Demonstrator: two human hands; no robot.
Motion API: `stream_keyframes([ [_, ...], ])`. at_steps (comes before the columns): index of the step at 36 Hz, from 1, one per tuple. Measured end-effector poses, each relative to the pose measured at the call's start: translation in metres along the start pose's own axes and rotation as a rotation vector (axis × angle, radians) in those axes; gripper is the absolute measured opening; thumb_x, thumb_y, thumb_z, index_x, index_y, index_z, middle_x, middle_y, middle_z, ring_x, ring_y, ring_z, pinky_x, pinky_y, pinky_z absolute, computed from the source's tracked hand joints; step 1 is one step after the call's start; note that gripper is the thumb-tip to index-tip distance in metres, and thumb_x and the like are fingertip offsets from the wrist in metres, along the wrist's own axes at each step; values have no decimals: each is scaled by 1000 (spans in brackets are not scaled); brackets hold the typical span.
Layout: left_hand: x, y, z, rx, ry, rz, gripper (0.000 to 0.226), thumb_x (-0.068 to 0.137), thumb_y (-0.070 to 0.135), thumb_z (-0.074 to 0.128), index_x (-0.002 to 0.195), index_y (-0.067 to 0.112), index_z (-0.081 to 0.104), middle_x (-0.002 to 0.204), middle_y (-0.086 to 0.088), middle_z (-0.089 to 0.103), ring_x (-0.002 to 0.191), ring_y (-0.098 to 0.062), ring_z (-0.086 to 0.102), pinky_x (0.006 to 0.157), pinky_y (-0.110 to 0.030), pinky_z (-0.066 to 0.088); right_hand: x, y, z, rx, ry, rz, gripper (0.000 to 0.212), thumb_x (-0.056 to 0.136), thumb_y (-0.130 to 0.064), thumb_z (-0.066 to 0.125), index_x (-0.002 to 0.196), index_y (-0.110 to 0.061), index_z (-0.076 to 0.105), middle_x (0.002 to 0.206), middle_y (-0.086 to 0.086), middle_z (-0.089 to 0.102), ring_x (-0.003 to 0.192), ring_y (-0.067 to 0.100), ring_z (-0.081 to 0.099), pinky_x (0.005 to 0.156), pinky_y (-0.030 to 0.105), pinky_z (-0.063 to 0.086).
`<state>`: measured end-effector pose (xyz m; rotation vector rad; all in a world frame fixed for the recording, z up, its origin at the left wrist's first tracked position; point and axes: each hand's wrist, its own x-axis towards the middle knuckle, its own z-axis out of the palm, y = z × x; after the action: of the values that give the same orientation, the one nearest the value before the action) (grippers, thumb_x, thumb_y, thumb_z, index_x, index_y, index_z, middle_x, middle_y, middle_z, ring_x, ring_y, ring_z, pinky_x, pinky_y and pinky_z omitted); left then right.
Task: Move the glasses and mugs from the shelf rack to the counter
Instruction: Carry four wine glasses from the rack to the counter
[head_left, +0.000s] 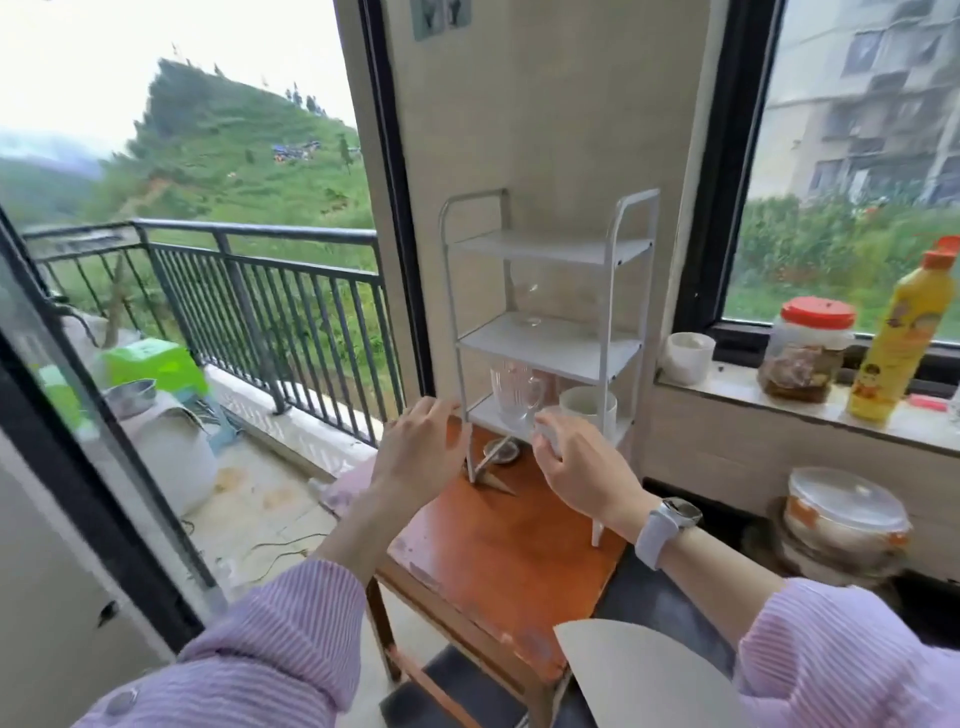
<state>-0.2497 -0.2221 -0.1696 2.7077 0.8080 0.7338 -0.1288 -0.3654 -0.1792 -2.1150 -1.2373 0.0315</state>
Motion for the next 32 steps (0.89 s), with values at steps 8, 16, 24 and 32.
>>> stream_keyframes([
  [8, 122, -29, 54, -279, -59, 8, 42, 92, 25, 48, 131, 8, 46, 130, -14, 54, 118, -31, 52, 100, -41, 42, 102, 18, 31, 44, 144, 151, 49, 97, -31, 35, 140, -10, 30, 144, 10, 40, 133, 21, 37, 109, 34, 31],
  [16, 238, -42, 99, -483, -181, 78, 60, 93, 32, 48, 144, 11, 25, 148, -11, 35, 133, -26, 38, 110, -40, 33, 201, 39, 45, 107, 331, 422, 56, 97, -29, 36, 145, -7, 17, 153, 13, 26, 141, 26, 25, 115, 36, 21],
  [24, 321, -32, 143, -651, -184, 68, 73, 88, 22, 57, 145, 1, 16, 147, -22, 30, 136, -33, 28, 109, -34, 24, 261, 83, 37, 164, 580, 618, 43, 91, -13, 43, 129, 3, 34, 131, 23, 46, 120, 37, 44, 95, 39, 38],
  [32, 357, -28, 171, -962, -226, 17, 79, 88, 17, 55, 147, 7, 4, 155, -14, 19, 143, -25, 20, 117, -41, 23, 289, 108, 36, 342, 730, 626, 44, 82, -2, 46, 126, -5, 40, 118, 12, 58, 101, 24, 56, 81, 28, 45],
])
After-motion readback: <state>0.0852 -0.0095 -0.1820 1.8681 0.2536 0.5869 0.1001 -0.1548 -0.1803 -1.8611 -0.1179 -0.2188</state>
